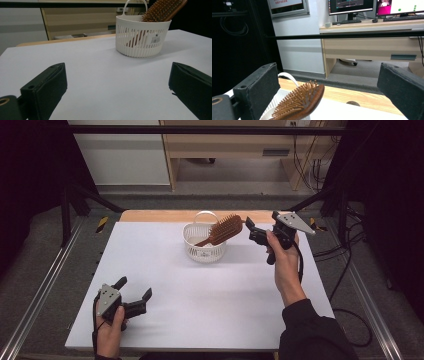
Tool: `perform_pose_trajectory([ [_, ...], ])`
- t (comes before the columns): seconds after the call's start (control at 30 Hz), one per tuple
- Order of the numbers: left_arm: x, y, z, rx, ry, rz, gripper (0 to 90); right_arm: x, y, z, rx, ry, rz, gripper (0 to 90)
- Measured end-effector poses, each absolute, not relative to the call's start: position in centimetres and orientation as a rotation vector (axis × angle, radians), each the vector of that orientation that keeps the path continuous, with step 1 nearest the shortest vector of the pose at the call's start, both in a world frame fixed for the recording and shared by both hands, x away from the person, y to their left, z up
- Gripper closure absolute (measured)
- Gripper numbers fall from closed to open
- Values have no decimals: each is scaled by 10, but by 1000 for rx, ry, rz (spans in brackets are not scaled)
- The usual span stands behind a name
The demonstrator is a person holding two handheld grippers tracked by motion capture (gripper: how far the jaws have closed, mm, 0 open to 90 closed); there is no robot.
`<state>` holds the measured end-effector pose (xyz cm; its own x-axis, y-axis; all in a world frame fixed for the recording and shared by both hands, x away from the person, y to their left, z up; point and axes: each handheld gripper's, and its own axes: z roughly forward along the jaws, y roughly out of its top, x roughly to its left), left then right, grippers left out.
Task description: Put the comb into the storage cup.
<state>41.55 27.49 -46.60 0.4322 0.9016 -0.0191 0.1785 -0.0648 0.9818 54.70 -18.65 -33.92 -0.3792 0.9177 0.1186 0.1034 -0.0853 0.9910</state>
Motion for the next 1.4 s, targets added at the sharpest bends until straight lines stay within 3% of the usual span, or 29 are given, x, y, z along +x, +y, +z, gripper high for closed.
perform_pose_trajectory([
  [1.4, 406, 321, -461, 1421, 986, 818, 16, 469, -284, -388, 1154, 1507, 1525, 42],
])
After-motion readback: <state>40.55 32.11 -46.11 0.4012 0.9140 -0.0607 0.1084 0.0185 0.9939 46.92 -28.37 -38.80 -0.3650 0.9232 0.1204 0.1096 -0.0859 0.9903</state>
